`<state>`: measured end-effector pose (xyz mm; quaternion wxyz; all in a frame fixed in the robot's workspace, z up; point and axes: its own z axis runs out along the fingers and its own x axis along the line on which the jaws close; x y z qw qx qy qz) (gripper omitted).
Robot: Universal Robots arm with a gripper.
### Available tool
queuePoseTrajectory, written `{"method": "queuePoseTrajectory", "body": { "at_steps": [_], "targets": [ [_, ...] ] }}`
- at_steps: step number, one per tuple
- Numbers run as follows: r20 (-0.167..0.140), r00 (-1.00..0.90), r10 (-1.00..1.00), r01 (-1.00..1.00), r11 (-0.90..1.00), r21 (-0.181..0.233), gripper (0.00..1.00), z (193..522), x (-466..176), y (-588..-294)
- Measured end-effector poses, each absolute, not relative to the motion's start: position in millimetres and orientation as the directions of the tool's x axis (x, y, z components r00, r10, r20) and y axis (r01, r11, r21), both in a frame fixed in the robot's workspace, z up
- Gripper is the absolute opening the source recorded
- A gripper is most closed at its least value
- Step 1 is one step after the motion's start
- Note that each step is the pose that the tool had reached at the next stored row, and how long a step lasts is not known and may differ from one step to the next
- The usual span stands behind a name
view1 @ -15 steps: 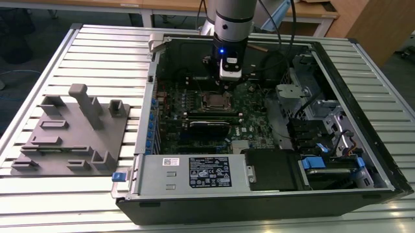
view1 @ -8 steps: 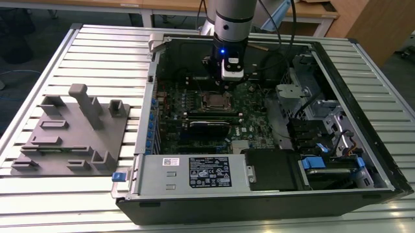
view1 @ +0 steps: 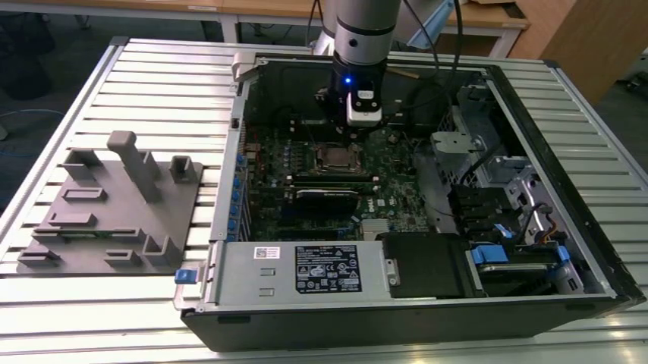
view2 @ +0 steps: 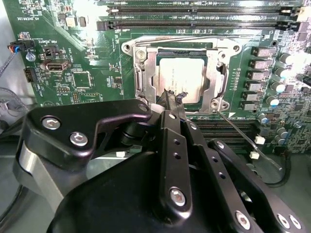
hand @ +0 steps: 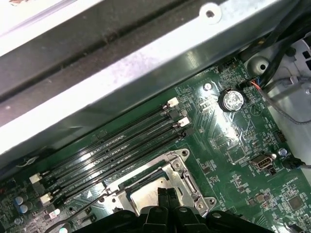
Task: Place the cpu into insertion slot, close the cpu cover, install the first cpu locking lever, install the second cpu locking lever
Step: 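Close the cpu cover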
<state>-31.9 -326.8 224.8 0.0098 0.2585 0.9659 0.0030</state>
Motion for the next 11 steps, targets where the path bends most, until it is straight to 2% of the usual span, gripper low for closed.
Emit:
{"method": "queuePoseTrajectory", "body": {
  "at_steps": [11],
  "targets": [
    [-0.017, -0.88, 0.474, 0.474, 0.88, 0.011, 0.1, 224.8, -31.9, -326.9]
  ]
}}
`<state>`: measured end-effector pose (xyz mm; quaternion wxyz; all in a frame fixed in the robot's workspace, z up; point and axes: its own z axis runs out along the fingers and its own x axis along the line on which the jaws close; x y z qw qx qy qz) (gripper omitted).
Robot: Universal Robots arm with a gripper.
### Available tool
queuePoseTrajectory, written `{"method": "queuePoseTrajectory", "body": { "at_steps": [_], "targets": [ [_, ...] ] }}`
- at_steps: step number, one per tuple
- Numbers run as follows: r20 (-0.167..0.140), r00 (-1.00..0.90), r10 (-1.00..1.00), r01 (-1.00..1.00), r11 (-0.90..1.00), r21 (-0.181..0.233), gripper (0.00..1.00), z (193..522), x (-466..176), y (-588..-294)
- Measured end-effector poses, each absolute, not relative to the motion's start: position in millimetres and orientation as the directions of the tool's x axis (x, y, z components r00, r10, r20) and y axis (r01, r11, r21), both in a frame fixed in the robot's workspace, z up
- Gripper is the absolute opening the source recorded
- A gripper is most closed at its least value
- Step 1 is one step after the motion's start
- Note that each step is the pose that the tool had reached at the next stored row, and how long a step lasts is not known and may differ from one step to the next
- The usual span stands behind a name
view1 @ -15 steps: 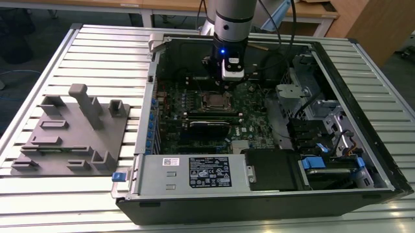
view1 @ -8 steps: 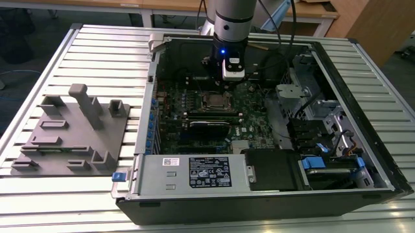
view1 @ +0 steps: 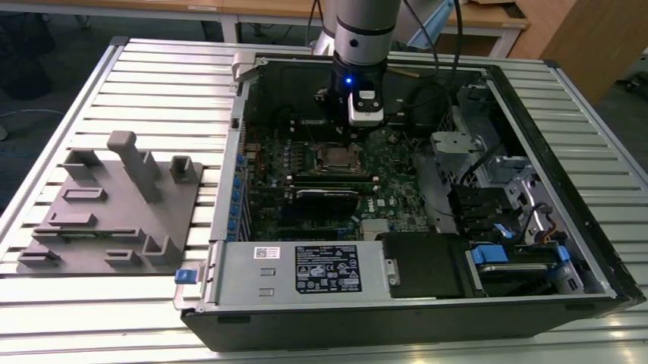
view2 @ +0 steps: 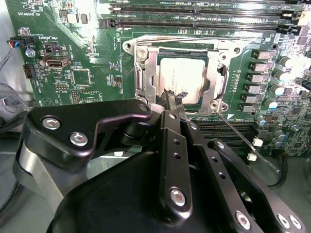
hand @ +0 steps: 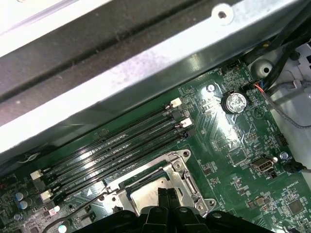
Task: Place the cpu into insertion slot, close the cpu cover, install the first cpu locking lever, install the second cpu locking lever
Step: 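Close the cpu cover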
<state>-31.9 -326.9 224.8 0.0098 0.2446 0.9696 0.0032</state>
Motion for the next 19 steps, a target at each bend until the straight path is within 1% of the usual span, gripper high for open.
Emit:
{"method": "queuePoseTrajectory", "body": {
  "at_steps": [19],
  "targets": [
    [-0.017, -0.905, 0.426, 0.426, 0.905, 0.011, 0.1, 224.8, -31.9, -326.9]
  ]
}}
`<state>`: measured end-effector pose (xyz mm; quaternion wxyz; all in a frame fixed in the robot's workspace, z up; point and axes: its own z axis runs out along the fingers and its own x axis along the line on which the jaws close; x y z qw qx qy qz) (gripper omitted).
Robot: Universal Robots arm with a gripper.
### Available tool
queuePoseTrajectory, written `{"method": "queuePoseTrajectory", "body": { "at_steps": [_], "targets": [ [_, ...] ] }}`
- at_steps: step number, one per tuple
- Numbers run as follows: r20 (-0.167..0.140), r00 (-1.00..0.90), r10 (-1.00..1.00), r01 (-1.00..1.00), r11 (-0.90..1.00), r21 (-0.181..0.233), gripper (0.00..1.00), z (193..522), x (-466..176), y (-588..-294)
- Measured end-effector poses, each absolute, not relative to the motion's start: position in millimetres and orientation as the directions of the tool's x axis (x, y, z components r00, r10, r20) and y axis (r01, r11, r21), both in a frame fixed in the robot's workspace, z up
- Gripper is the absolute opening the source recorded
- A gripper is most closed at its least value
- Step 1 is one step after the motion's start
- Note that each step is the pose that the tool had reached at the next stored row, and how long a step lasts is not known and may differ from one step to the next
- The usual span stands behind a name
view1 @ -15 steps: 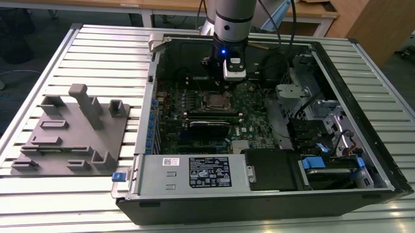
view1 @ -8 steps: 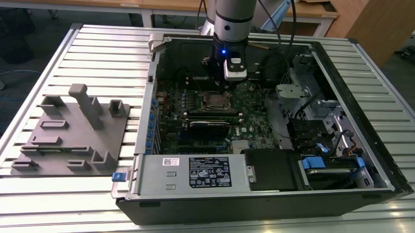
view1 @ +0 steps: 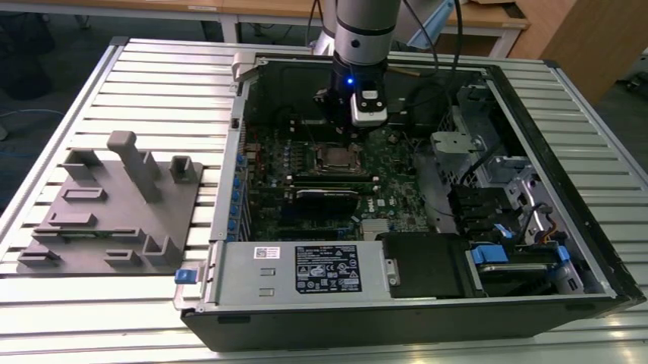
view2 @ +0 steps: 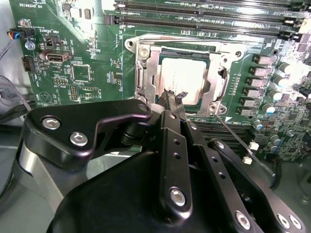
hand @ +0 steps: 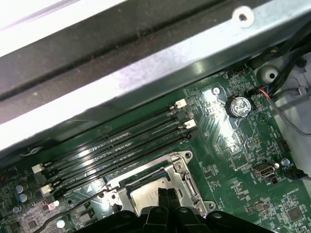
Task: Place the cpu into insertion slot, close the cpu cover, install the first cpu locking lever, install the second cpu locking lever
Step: 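Close the cpu cover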
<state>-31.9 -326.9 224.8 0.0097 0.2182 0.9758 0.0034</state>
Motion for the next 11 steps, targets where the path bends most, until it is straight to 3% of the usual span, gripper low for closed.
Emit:
{"method": "queuePoseTrajectory", "body": {
  "at_steps": [11],
  "targets": [
    [-0.017, -0.923, 0.385, 0.385, 0.923, 0.011, 0.1, 224.8, -32.0, -326.9]
  ]
}}
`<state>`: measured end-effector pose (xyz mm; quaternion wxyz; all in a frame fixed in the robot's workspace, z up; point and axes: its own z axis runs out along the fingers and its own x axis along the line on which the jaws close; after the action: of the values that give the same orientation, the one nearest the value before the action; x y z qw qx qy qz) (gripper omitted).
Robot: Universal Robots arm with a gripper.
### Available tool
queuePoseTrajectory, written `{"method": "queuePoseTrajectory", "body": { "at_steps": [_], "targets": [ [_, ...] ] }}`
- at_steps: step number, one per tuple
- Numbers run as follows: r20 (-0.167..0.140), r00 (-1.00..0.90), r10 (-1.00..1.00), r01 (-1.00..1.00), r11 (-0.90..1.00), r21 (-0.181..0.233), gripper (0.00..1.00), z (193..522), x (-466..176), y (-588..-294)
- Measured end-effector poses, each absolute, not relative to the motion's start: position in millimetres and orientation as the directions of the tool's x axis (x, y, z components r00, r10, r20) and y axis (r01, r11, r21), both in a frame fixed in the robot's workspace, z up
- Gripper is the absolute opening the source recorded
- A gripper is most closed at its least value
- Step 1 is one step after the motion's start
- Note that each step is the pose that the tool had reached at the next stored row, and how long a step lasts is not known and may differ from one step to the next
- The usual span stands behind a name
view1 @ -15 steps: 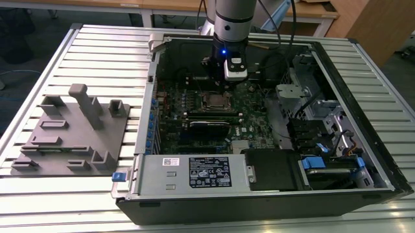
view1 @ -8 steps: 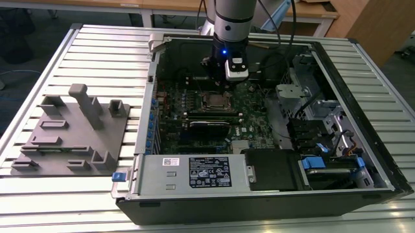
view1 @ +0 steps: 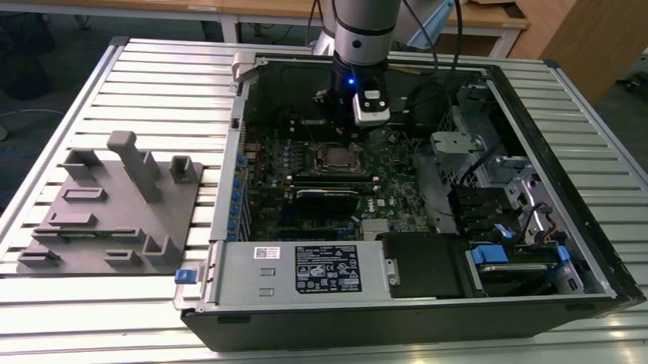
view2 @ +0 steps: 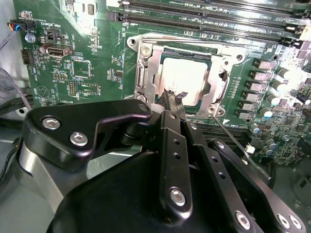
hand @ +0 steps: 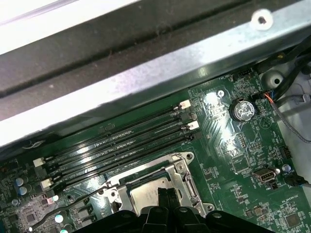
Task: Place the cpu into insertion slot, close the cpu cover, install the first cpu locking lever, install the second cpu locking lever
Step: 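Close the cpu cover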
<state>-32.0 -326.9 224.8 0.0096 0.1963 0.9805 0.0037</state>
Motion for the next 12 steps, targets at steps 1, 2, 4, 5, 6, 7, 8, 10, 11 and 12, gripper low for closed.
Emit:
{"method": "queuePoseTrajectory", "body": {
  "at_steps": [1, 2, 4, 5, 6, 7, 8, 10, 11, 12],
  "targets": [
    [-0.017, -0.923, 0.385, 0.385, 0.923, 0.011, 0.1, 224.8, -31.9, -326.9],
    [-0.017, -0.923, 0.385, 0.385, 0.923, 0.011, 0.1, 224.8, -31.9, -326.9],
    [-0.017, -0.923, 0.385, 0.385, 0.923, 0.011, 0.1, 224.8, -32.0, -326.9],
    [-0.017, -0.923, 0.385, 0.385, 0.923, 0.011, 0.1, 224.8, -32.0, -326.9],
    [-0.017, -0.923, 0.384, 0.384, 0.923, 0.011, 0.1, 224.8, -31.9, -326.9],
    [-0.017, -0.925, 0.381, 0.381, 0.925, 0.011, 0.1, 224.8, -31.9, -326.9],
    [-0.017, -0.927, 0.376, 0.376, 0.927, 0.011, 0.1, 224.8, -31.9, -326.8],
    [-0.017, -0.931, 0.364, 0.364, 0.931, 0.011, 0.1, 224.8, -31.9, -326.9],
    [-0.017, -0.934, 0.356, 0.356, 0.934, 0.011, 0.1, 224.8, -31.9, -326.9],
    [-0.017, -0.937, 0.348, 0.348, 0.937, 0.011, 0.1, 224.7, -31.9, -326.9]
  ]
}}
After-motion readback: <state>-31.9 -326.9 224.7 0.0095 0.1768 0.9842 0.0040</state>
